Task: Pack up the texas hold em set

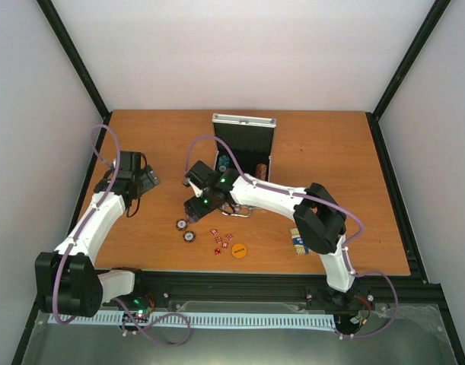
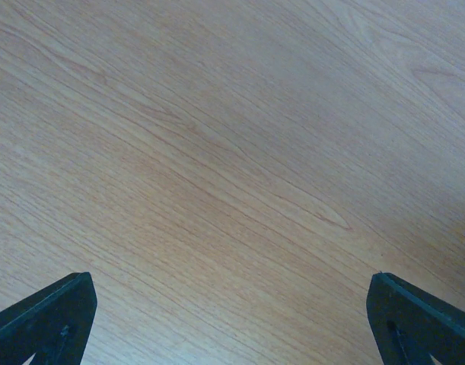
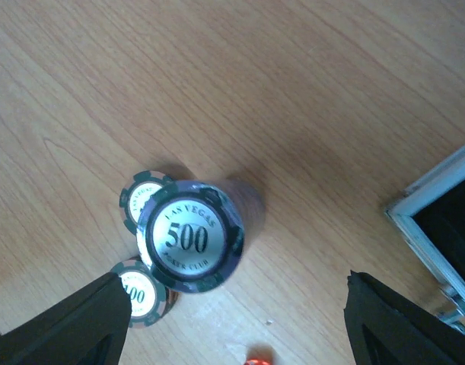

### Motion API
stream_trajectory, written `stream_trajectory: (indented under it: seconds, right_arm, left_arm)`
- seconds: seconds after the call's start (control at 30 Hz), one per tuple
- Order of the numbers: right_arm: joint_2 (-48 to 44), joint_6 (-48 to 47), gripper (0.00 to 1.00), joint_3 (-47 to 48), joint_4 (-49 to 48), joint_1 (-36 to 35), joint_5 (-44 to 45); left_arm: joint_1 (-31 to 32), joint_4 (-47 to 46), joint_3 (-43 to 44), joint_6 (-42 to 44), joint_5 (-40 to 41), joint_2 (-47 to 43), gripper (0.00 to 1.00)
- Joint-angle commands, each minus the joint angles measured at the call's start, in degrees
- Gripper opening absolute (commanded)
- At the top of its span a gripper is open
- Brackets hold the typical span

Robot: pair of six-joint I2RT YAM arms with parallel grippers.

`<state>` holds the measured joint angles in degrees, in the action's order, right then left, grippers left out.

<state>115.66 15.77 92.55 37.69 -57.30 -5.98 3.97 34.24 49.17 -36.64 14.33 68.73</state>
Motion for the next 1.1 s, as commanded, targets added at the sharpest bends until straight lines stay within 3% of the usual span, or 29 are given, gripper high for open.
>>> stream_trajectory:
  seconds: [0.0,0.43,0.6,0.73,0.87,1.07]
  right_arm:
    - [2.46,-1.38,0.79,4.43,2.19,-0.92,-2.32]
    - [9.21,-1.63,0.79,8.66,3.67,-1.41,-2.56]
    - [9.9,-1.37,0.65,8.73,2.9,-1.55,-1.43]
    - [10.23,-1.58,0.61,8.84,2.5,-1.5,-0.45]
    - [10.92,-1.86,0.38,9.39,2.76,-1.51,-0.3]
    - [10.61,-1.82,0.12,9.36,3.64,-1.51,1.52]
  left_arm:
    - [-0.34,-1.54,-0.22,-0.92,-1.76,-0.09,1.0]
    - [-0.37,-1.91,-0.97,-0.8,-2.64,-0.77,1.0]
    - [-0.29,-2.25,-1.08,-0.71,-2.88,-0.88,1.0]
    - [-0.36,-2.42,-1.07,-0.72,-3.17,-0.97,1.0]
    - [-0.37,-2.38,-1.05,-0.62,-3.25,-0.96,1.0]
    - [-0.39,-2.59,-1.24,-0.62,-3.53,-0.88,1.0]
